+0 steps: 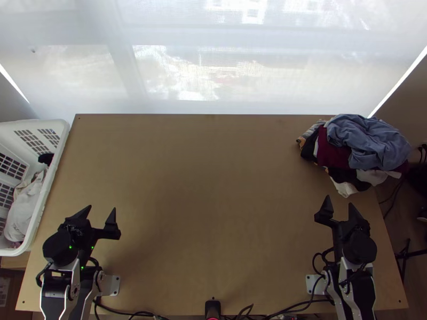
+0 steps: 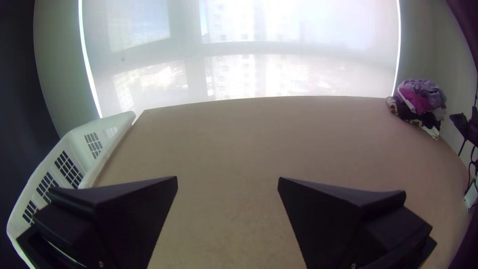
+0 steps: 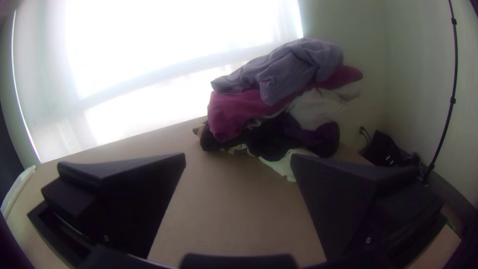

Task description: Fold the t-shirt

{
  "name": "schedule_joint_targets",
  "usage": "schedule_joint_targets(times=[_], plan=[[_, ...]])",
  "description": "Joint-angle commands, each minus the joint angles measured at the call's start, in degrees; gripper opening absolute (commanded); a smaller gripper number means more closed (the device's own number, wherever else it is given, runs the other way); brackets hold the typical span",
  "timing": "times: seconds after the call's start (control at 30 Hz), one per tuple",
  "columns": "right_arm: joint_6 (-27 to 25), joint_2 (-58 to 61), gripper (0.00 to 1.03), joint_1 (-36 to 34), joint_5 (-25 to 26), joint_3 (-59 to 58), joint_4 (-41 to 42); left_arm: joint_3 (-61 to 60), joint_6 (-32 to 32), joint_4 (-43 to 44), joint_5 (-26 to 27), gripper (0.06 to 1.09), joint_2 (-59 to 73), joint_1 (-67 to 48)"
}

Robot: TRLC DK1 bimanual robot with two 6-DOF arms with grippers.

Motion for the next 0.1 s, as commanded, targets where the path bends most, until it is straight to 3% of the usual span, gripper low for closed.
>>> schedule_joint_targets(times=[0.0,0.07], plan=[[0.0,0.0,0.98,-0.1,-0.1,0.0,0.0,0.0,0.1,0.0,-0.1,1.04,0.0,0.0],[0.0,0.0,0.98,-0.1,-0.1,0.0,0.0,0.0,0.1,0.0,-0.1,1.04,0.0,0.0]])
